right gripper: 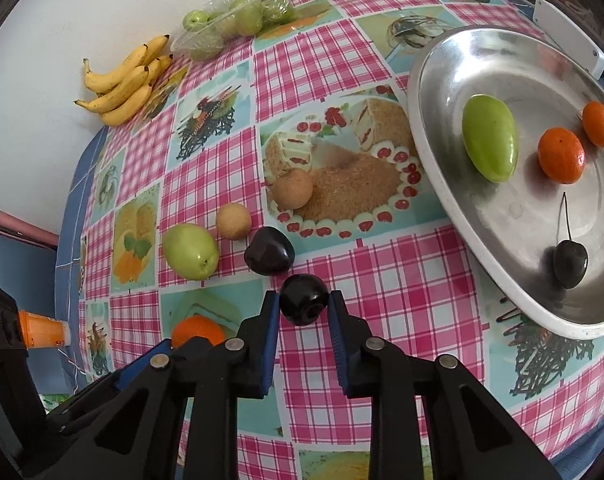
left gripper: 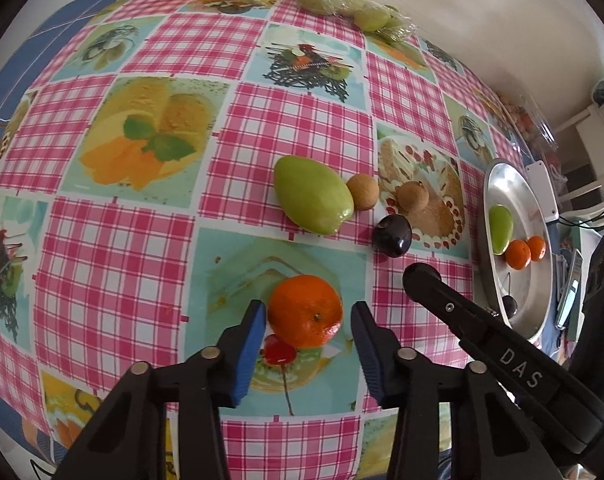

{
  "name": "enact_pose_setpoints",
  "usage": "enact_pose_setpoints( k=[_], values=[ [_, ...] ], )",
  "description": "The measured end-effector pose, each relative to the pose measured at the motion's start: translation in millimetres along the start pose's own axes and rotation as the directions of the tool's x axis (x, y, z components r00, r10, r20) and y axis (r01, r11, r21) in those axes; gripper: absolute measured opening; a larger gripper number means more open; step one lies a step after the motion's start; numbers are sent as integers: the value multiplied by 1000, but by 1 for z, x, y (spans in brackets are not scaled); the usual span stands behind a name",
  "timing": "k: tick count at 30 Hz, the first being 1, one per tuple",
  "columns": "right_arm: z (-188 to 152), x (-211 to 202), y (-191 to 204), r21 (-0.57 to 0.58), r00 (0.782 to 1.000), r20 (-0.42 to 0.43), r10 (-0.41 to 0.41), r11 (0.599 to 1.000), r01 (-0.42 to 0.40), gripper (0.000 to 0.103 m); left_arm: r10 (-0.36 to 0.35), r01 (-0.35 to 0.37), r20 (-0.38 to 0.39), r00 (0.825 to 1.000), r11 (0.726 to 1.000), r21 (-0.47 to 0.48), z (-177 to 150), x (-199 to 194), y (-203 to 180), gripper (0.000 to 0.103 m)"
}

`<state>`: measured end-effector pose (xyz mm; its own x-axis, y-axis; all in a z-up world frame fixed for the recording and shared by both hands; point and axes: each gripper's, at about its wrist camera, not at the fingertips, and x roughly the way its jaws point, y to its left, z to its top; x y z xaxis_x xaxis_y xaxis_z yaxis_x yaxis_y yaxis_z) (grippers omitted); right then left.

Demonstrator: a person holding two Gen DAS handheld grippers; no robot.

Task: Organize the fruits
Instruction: 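Grasp the tangerine with the left tool while the right tool grasps a dark plum, then carry the tangerine in the left tool and plum in the right tool to the bowl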

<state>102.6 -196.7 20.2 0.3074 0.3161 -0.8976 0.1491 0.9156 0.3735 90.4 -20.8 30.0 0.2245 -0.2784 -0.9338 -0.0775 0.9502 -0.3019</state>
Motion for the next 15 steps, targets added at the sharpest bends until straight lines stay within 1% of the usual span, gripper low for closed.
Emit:
enact_pose_setpoints(
  k=[2, 7, 11, 15],
  values=[
    [0, -1, -2, 3, 1000, 0, 2, 1000, -2, 26, 11, -11, 2, 1000, 1000, 7, 0, 0, 0, 43],
    [0, -4, -9, 12, 1000, -9, 4, 1000, -4, 26, 18, -18, 11, 1000, 1000, 15, 1, 1, -1, 43],
    [-1, -5, -10, 13, 1000, -10, 6, 1000, -6, 25, 7, -7, 10, 1000, 1000, -8, 2, 2, 1, 42],
    [0, -7, -12, 15, 1000, -10, 11, 1000, -11, 25, 24, -24, 28, 999, 1000, 11, 2, -1, -2, 41]
  ],
)
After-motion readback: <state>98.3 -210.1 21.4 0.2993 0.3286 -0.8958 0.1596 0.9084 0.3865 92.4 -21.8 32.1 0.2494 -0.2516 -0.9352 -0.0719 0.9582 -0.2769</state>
